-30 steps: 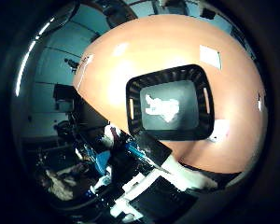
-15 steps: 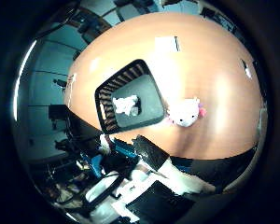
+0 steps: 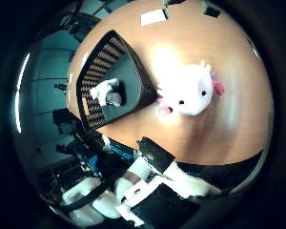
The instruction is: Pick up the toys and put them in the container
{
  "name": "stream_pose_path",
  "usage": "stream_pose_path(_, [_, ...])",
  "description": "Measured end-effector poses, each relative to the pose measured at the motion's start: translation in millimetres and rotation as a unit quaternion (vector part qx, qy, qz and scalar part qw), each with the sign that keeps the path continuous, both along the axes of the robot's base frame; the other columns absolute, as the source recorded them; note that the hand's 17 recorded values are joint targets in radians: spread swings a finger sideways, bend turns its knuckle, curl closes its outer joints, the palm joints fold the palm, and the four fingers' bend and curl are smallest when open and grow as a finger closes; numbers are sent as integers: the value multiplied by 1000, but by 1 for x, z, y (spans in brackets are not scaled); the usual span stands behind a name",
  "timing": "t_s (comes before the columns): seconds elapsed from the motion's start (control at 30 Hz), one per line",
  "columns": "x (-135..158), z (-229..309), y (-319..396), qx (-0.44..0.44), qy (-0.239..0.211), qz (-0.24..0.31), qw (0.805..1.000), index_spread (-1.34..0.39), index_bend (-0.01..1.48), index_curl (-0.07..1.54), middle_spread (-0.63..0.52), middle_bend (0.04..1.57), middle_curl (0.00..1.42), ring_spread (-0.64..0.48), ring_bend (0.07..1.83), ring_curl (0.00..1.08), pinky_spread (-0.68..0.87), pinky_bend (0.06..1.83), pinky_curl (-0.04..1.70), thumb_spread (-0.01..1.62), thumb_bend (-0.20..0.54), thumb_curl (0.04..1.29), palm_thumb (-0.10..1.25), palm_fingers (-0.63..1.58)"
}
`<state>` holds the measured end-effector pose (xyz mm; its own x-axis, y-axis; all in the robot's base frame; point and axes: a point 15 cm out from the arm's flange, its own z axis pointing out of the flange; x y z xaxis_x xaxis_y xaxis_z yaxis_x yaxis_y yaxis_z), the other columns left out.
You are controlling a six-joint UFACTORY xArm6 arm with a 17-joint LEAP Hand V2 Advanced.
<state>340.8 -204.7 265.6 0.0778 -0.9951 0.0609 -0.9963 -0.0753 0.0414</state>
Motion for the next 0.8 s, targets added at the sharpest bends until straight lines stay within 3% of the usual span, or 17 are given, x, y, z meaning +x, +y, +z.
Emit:
stream_pose_path(0.6, [19, -44, -10, 7, 10, 1, 1000, -342, 154, 265, 35, 200, 347, 177, 313, 252, 417, 382, 306, 1034, -23, 284, 516, 141])
stream_pose_path(0.8, [4, -79, 0, 22, 34, 0, 999, -342, 155, 266, 35, 199, 348, 177, 315, 253, 418, 380, 307, 1036, -25, 284, 521, 139])
